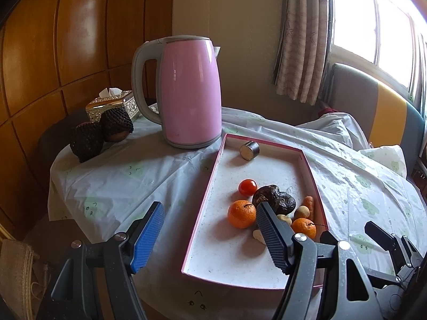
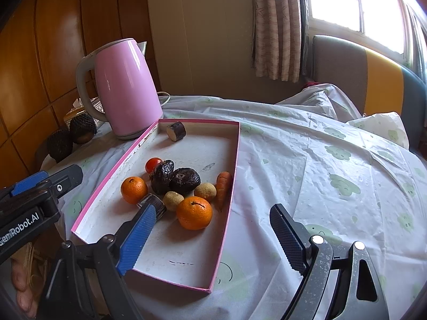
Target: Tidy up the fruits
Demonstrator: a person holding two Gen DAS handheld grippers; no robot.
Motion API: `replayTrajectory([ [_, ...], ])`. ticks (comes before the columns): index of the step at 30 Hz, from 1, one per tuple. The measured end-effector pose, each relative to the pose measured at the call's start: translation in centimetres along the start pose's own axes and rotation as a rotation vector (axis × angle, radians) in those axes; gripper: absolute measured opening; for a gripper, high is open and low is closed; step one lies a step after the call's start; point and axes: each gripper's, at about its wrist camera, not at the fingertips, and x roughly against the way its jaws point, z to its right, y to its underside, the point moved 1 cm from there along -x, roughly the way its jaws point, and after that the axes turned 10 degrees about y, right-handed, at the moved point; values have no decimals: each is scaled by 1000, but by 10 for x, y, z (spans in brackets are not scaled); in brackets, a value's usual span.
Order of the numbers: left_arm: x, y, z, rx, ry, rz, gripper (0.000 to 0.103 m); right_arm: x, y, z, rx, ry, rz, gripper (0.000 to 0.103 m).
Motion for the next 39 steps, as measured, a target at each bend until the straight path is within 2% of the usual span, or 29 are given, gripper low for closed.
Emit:
replayTrajectory([
  [26,7,-3,2,-16,-18,23,72,1,-1,-8,29,-10,5,89],
  [39,1,-2,1,-3,-2,-14,71,-3,1,-8,26,-11,-4,89],
])
